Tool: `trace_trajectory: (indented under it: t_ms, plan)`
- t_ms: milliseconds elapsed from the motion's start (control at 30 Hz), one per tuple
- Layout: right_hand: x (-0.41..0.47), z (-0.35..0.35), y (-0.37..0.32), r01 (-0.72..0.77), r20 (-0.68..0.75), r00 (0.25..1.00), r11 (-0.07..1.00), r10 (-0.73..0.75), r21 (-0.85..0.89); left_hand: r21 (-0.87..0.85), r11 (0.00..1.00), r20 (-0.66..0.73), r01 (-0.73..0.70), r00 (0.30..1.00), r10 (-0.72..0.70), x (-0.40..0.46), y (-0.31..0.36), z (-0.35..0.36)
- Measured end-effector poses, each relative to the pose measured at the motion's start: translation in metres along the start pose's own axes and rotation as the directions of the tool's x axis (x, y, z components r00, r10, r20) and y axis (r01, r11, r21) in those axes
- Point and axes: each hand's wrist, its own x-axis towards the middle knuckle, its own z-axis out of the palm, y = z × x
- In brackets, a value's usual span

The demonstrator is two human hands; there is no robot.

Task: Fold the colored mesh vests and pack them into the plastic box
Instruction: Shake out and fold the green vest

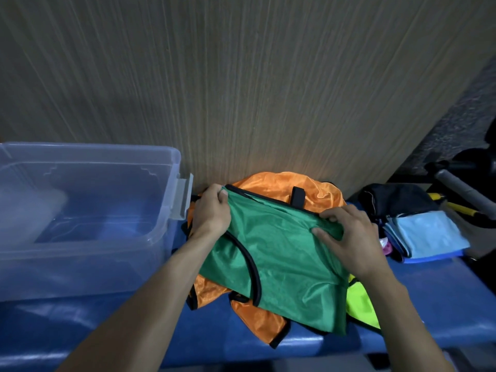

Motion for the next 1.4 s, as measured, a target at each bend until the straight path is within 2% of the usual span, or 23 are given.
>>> trace_trajectory:
  t_ms: [100, 367, 467, 600, 800, 867, 900, 967, 1067, 1133, 1200, 1333, 1400]
  plan:
    - [0.0, -0.009, 0.009, 0.021, 0.052, 0.998, 0.997, -0.025, 0.077, 0.026, 0.999, 0.002, -0.028, 1.0, 0.028, -0.001, -0.002, -0.001]
    - [-0.001, -0.01, 0.005, 0.153, 0.097, 0.986, 0.97, -0.137, -0.188, 0.01, 0.998, 0.003, -0.062, 0.998, 0.062, -0.003, -0.003, 0.001]
    - [-0.003, -0.009, 0.0, 0.164, 0.139, 0.98, 0.977, -0.145, -0.137, 0.008, 0.997, 0.006, -0.071, 0.997, 0.071, -0.003, -0.003, 0.0]
    - [-0.001, -0.01, -0.006, 0.151, 0.092, 0.984, 0.989, -0.15, -0.004, -0.004, 0.997, 0.007, -0.072, 0.997, 0.072, -0.005, -0.001, 0.0]
    - [0.008, -0.001, -0.004, 0.055, 0.046, 0.997, 0.996, -0.058, 0.069, 0.004, 0.998, 0.01, -0.067, 0.998, 0.067, -0.007, 0.002, -0.003]
    - [0.011, -0.004, -0.002, 0.016, 0.071, 0.997, 0.992, -0.025, 0.122, 0.034, 0.993, 0.0, -0.109, 0.994, 0.109, -0.009, 0.001, -0.005]
    - [0.012, -0.006, -0.002, 0.003, 0.095, 0.995, 0.99, -0.017, 0.14, 0.085, 0.979, -0.03, -0.183, 0.982, 0.186, -0.01, -0.001, -0.006]
    - [0.013, -0.007, -0.002, -0.003, 0.12, 0.993, 0.988, -0.016, 0.155, 0.237, 0.891, -0.081, -0.388, 0.906, 0.416, -0.014, 0.0, -0.008]
    - [0.014, -0.007, -0.003, -0.006, 0.136, 0.991, 0.986, -0.017, 0.169, 0.283, 0.732, 0.012, -0.62, 0.766, 0.643, -0.017, 0.007, -0.01]
    - [0.015, -0.008, -0.003, -0.022, 0.159, 0.987, 0.978, -0.011, 0.205, 0.297, 0.66, 0.144, -0.69, 0.716, 0.683, -0.017, 0.008, -0.007]
    - [0.017, -0.009, -0.002, -0.053, 0.173, 0.985, 0.969, 0.011, 0.242, 0.328, 0.625, 0.228, -0.708, 0.701, 0.675, -0.015, 0.007, -0.003]
    - [0.019, -0.009, -0.004, -0.104, 0.171, 0.984, 0.955, 0.057, 0.277, 0.361, 0.629, 0.241, -0.689, 0.72, 0.65, -0.013, 0.009, 0.002]
    - [0.019, -0.009, -0.006, -0.123, 0.103, 0.99, 0.947, 0.097, 0.297, 0.369, 0.634, 0.199, -0.68, 0.724, 0.661, -0.012, 0.012, 0.002]
